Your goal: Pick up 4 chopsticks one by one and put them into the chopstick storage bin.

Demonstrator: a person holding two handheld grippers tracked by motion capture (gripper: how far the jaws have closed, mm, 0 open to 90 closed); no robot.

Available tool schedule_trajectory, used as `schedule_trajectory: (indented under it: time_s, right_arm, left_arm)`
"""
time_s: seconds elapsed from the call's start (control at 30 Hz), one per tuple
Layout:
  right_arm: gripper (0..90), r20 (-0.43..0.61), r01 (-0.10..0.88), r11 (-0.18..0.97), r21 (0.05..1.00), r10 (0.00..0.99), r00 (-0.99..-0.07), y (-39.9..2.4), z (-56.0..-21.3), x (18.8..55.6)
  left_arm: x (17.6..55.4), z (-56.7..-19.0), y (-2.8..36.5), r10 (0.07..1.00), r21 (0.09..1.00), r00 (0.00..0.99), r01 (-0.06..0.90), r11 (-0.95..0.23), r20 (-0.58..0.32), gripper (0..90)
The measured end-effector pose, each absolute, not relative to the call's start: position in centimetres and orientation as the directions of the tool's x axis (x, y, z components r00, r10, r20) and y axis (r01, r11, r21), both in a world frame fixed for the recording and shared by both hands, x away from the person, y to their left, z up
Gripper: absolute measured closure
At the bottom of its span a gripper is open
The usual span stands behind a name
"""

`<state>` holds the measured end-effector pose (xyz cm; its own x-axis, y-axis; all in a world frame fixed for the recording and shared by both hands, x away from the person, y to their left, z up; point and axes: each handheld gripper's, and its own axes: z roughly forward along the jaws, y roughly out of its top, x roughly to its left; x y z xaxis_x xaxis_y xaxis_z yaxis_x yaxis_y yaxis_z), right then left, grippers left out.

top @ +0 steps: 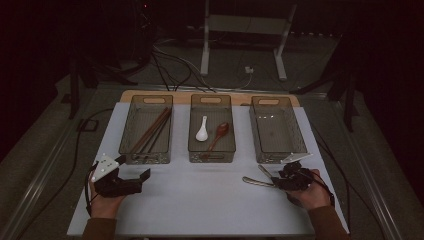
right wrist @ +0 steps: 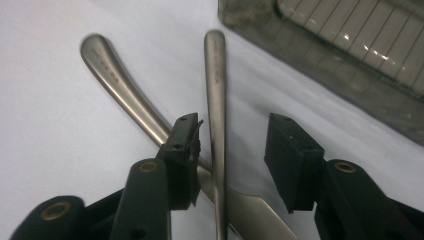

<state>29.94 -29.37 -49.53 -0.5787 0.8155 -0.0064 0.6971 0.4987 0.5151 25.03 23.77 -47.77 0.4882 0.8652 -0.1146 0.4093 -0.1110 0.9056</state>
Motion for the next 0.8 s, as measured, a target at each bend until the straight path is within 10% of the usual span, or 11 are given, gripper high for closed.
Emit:
schedule_trajectory:
  time_s: [0.33,0.8]
  right_arm:
    - [74.8,-0.005,0.728,0.496,0.472,0.828,-0.561,-29.6,-50.2,30.2]
    - [77.1,-0.009,0.739,0.516,0.432,0.822,-0.569,-30.5,-50.1,30.0]
  left_arm:
    - [25.0,-47.8,23.8,0.866,0.905,0.486,0.410,-0.110,-0.115,0.5]
    - [25.0,-47.8,23.7,0.867,0.904,0.486,0.414,-0.111,-0.116,0.5]
